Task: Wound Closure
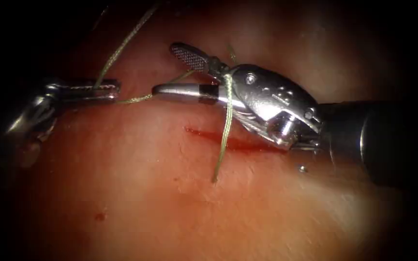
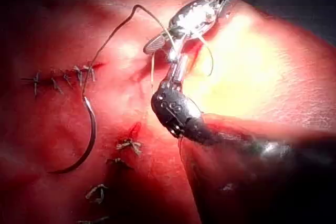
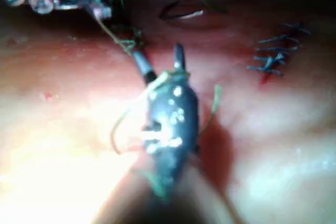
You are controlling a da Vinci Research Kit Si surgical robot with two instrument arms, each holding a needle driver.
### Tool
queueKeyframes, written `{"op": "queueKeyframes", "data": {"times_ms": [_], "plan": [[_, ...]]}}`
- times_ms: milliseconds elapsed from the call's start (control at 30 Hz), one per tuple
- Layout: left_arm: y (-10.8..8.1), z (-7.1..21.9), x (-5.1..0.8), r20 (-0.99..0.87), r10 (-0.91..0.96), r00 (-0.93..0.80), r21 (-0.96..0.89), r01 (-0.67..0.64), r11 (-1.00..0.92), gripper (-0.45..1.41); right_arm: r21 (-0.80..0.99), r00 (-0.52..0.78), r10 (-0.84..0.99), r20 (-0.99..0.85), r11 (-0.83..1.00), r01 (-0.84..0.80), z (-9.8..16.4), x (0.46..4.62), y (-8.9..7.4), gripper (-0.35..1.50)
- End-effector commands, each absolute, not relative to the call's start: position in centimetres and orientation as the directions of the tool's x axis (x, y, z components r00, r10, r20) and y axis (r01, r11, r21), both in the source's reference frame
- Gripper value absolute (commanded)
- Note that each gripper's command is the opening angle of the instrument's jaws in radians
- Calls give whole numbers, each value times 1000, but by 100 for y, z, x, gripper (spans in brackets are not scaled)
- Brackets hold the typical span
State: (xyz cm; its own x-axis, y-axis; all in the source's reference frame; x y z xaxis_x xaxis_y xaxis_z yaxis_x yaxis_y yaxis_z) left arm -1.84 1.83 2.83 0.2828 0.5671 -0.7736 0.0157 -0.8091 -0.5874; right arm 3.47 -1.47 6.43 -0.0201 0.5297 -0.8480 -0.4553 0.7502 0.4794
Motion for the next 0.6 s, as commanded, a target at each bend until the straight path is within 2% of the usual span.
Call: {"op": "queueKeyframes", "data": {"times_ms": [33,233,600], "plan": [[180,285,-191,-773,568,283,-587,21,-809,-45,481,-22,533,-846,745,-462,650,355,-145,54],[165,265,-207,-753,593,287,-607,48,-794,-45,478,-16,540,-841,730,-488,656,367,-148,53],[155,219,-233,-714,629,307,-632,102,-768,-45,442,94,569,-817,722,-533,678,415,-154,53]]}}
